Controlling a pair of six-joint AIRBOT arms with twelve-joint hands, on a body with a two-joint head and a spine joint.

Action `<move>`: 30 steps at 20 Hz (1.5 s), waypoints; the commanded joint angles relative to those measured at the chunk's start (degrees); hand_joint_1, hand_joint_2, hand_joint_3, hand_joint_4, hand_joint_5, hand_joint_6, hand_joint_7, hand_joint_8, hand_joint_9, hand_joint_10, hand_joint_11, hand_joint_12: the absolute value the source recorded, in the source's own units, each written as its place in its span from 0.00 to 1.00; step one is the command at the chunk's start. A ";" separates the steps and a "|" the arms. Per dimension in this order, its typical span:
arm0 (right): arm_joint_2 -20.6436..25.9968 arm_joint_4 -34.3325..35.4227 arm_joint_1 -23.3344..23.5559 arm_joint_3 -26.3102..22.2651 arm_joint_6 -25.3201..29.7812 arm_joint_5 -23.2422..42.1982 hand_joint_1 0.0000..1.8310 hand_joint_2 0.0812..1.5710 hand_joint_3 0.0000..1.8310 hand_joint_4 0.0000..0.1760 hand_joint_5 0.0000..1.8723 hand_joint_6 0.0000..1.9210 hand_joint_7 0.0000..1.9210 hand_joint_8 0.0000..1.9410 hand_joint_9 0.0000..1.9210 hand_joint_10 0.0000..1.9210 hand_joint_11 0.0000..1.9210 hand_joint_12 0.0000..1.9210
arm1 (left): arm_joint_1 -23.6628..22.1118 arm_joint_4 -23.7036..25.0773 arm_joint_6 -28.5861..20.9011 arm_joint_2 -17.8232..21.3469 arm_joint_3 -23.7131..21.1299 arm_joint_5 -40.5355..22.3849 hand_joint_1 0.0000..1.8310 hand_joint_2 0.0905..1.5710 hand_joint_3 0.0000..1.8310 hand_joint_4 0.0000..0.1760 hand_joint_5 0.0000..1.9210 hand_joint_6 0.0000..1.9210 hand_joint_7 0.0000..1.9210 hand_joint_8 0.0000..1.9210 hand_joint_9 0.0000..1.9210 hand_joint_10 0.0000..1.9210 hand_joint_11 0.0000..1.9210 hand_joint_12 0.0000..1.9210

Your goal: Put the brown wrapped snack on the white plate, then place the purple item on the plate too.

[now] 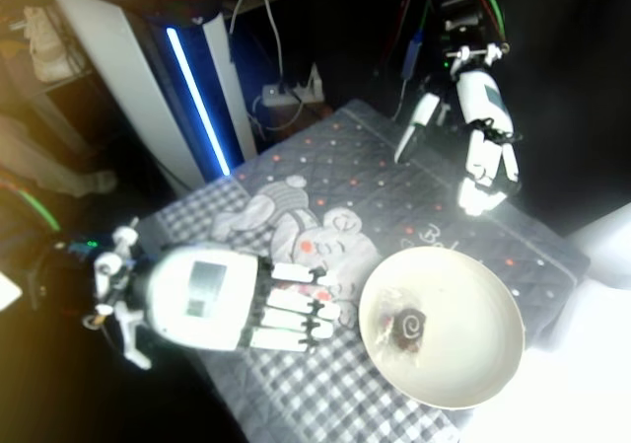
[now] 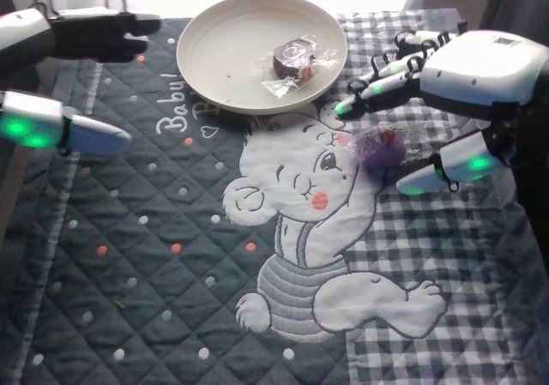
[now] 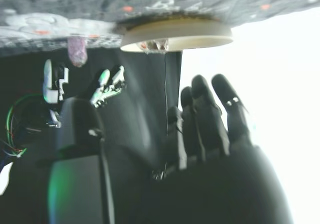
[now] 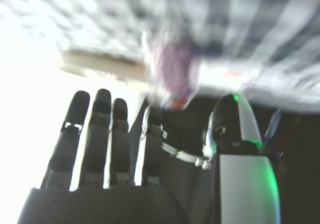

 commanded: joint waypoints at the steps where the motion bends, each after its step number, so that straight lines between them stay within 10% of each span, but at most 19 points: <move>1: -0.13 1.97 0.64 0.24 0.46 3.65 0.49 0.57 0.00 0.90 0.26 0.00 0.23 0.00 0.27 0.01 0.06 0.56 | -0.15 -2.33 -0.18 0.55 -0.42 -7.02 0.50 0.53 0.00 0.62 0.16 0.00 0.26 0.00 0.29 0.01 0.04 0.61; 4: -1.33 1.97 0.64 0.87 0.88 3.27 0.49 0.58 0.00 0.48 0.30 0.00 0.32 0.02 0.38 0.04 0.18 0.57 | 0.52 -3.48 -0.04 0.66 -0.58 -7.57 0.49 0.53 0.00 0.60 0.17 0.00 0.26 0.00 0.30 0.01 0.07 0.57; 6: -2.37 1.96 0.64 1.42 1.04 3.28 0.55 0.65 0.00 0.12 0.38 0.00 0.42 0.05 0.34 0.53 0.28 0.79 | 0.71 -3.67 -0.04 0.66 -0.60 -7.59 0.50 0.53 0.00 0.73 0.16 0.00 0.25 0.00 0.30 0.00 0.07 0.57; 7: -2.70 1.97 0.64 1.70 1.07 3.28 0.68 0.74 0.00 0.14 0.43 0.01 0.42 0.54 0.33 0.69 0.29 0.86 | 0.71 -3.67 -0.04 0.65 -0.66 -7.63 0.50 0.53 0.00 0.69 0.16 0.00 0.25 0.00 0.31 0.01 0.08 0.58; 8: -3.02 2.01 0.64 2.05 1.39 3.28 0.67 0.75 0.00 0.00 0.43 0.42 0.44 0.69 0.39 0.74 0.35 0.88 | 0.71 -3.67 -0.04 0.65 -0.75 -7.84 0.51 0.52 0.00 0.67 0.17 0.00 0.25 0.00 0.31 0.01 0.09 0.58; 12: -3.02 4.84 0.64 2.94 1.86 4.90 0.67 0.73 0.00 0.00 0.46 0.52 0.47 0.68 0.45 0.59 0.39 0.76 | 1.99 -4.68 -0.06 1.82 -1.89 -10.32 0.48 0.54 0.00 0.58 0.18 0.00 0.25 0.00 0.27 0.00 0.00 0.60; 14: -2.64 6.97 0.66 3.99 3.20 7.78 0.74 0.73 0.00 0.00 0.52 0.45 0.42 0.66 0.40 0.73 0.32 0.77 | 2.86 -4.98 -0.05 2.53 -2.60 -11.26 0.46 0.56 0.00 0.64 0.18 0.00 0.26 0.00 0.29 0.01 0.03 0.65; 18: -2.68 11.16 6.42 6.47 3.22 11.53 0.75 0.68 0.00 0.00 0.56 0.41 0.54 0.45 0.47 0.64 0.32 0.65 | 4.29 -5.92 0.81 3.04 -3.64 -11.55 0.46 0.55 0.00 0.68 0.16 0.00 0.23 0.00 0.25 0.00 0.00 0.61; 19: -3.19 11.11 8.59 6.78 2.15 11.14 0.75 0.69 0.00 0.00 0.57 0.37 0.50 0.51 0.46 0.68 0.38 0.69 | 5.02 -6.79 0.80 3.20 -3.80 -12.04 0.45 0.54 0.00 0.39 0.18 0.00 0.22 0.00 0.25 0.00 0.02 0.58; 22: -9.04 11.41 14.16 11.96 1.45 9.66 0.76 0.67 0.00 0.00 0.53 0.46 0.56 0.37 0.50 0.64 0.41 0.67 | 6.52 -8.20 0.84 3.19 -3.89 -12.62 0.45 0.55 0.00 0.14 0.19 0.00 0.21 0.00 0.24 0.00 0.02 0.55; 24: -13.42 11.62 16.99 15.71 1.46 6.95 0.76 0.67 0.00 0.00 0.54 0.48 0.56 0.36 0.51 0.59 0.42 0.57 | 6.55 -8.48 0.85 3.18 -3.88 -12.74 0.45 0.55 0.00 0.19 0.18 0.00 0.21 0.00 0.24 0.00 0.03 0.54; 25: -15.29 11.63 18.12 17.21 1.46 5.59 0.76 0.67 0.00 0.00 0.56 0.44 0.55 0.41 0.50 0.59 0.40 0.60 | 6.54 -8.55 0.85 3.10 -3.80 -12.80 0.46 0.55 0.00 0.35 0.17 0.00 0.21 0.00 0.23 0.00 0.01 0.53; 27: -18.55 11.61 19.37 19.97 1.46 2.87 0.69 0.69 0.00 0.00 0.54 0.42 0.52 0.56 0.47 0.53 0.41 0.71 | 6.42 -8.62 0.85 2.53 -3.30 -12.60 0.44 0.55 0.00 0.36 0.18 0.00 0.20 0.00 0.23 0.00 0.02 0.53; 28: -20.19 11.60 19.78 21.45 1.46 1.29 0.55 0.55 0.00 0.36 0.27 0.03 0.27 0.14 0.27 0.31 0.22 0.66 | 6.19 -8.61 0.86 2.00 -2.89 -12.19 0.43 0.56 0.00 0.36 0.17 0.00 0.20 0.00 0.22 0.00 0.01 0.53; 29: -20.75 11.62 19.89 21.93 1.46 0.72 0.55 0.55 0.00 0.36 0.27 0.03 0.27 0.14 0.27 0.31 0.22 0.66 | 6.07 -8.59 0.87 1.81 -2.74 -12.06 0.43 0.56 0.00 0.36 0.17 0.00 0.20 0.00 0.22 0.00 0.01 0.53; 30: -21.22 11.59 19.97 22.45 1.46 -0.33 0.50 0.51 0.00 0.61 0.17 0.01 0.22 0.04 0.24 0.16 0.17 0.60 | 5.96 -8.58 0.88 1.67 -2.65 -11.98 0.43 0.56 0.00 0.34 0.18 0.00 0.20 0.00 0.22 0.00 0.00 0.56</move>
